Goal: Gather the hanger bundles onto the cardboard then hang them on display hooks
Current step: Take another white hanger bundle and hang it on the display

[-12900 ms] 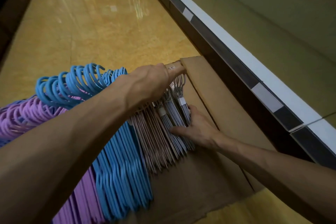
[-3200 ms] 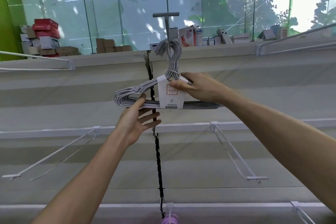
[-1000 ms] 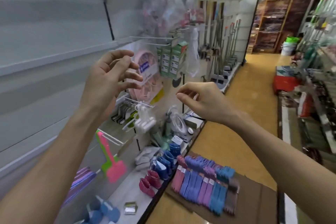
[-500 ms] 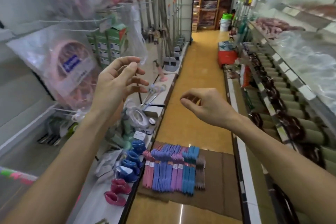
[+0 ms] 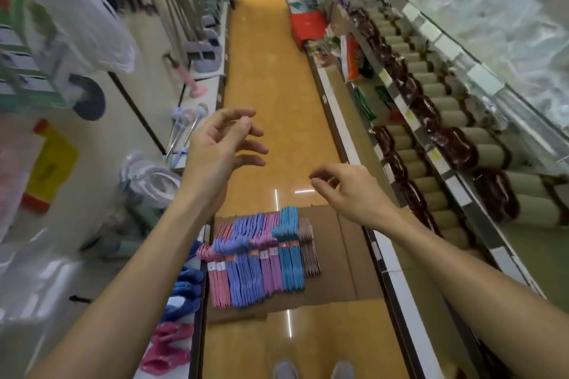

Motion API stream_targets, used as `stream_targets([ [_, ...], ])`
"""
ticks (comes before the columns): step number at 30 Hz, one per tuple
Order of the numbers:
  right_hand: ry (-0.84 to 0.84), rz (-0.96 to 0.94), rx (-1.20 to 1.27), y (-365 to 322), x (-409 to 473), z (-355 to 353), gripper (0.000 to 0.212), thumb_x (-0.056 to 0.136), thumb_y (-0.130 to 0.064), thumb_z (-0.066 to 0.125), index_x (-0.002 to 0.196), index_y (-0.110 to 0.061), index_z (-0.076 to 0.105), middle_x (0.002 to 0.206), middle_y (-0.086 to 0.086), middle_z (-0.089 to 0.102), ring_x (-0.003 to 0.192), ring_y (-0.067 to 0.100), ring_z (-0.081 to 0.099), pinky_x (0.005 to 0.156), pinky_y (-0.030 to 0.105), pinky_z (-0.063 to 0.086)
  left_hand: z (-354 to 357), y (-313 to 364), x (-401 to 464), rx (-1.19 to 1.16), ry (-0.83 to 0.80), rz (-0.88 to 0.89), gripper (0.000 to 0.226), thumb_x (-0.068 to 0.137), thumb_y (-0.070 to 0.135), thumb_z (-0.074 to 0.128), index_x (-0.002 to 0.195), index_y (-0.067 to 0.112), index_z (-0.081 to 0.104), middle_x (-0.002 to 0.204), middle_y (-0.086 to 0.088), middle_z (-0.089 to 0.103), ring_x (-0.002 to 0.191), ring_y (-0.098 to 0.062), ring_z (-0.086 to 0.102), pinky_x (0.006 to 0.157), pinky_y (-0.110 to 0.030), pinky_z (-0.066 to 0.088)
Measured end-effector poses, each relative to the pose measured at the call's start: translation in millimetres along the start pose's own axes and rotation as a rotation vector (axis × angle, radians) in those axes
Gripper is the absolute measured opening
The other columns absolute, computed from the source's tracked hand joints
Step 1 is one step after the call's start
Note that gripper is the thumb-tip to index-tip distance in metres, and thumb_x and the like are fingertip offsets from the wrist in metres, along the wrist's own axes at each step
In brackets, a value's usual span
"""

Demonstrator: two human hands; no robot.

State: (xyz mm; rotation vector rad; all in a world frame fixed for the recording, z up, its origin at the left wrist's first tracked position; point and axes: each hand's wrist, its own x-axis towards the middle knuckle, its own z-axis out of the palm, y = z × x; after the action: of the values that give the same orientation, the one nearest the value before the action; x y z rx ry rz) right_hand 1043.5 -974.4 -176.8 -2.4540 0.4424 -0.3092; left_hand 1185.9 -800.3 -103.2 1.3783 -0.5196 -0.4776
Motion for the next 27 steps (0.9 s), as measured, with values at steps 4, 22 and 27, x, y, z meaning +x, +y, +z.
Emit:
stream_targets([
  [4, -0.032, 0.109, -0.017, 46, 18, 31, 0.022, 0.101, -0.029, 0.056, 0.118, -0.020, 0.067, 0.105, -0.008, 0.070, 0.087, 0.002, 0.061, 0.080, 0.027, 0.056, 10, -55, 32, 0.029, 0.027, -0.057, 0.016, 0.101, 0.012, 0.053, 0.114, 0.009, 0.061, 0.081, -0.002, 0.063, 0.070, -0.020, 0.064, 0.068, -0.041, 0.055],
  [22, -0.064, 0.253, -0.090, 348, 45, 303, 0.037, 0.100, -0.026, 0.056, 0.135, -0.015, 0.051, 0.118, -0.002, 0.062, 0.098, 0.007, 0.055, 0.089, 0.032, 0.049, -9, -443, 97, 0.330, -0.054, -0.104, 0.014, 0.102, 0.012, 0.052, 0.110, 0.014, 0.062, 0.083, -0.003, 0.064, 0.070, -0.020, 0.066, 0.061, -0.033, 0.057],
  [27, -0.066, 0.342, -0.100, 430, 30, 400, 0.038, 0.097, -0.032, 0.060, 0.133, -0.021, 0.053, 0.114, -0.006, 0.060, 0.101, 0.011, 0.059, 0.097, 0.052, 0.051, -14, -560, 96, 0.358, -0.047, -0.131, 0.014, 0.102, 0.014, 0.052, 0.112, 0.015, 0.062, 0.085, -0.003, 0.065, 0.072, -0.020, 0.068, 0.059, -0.029, 0.058],
])
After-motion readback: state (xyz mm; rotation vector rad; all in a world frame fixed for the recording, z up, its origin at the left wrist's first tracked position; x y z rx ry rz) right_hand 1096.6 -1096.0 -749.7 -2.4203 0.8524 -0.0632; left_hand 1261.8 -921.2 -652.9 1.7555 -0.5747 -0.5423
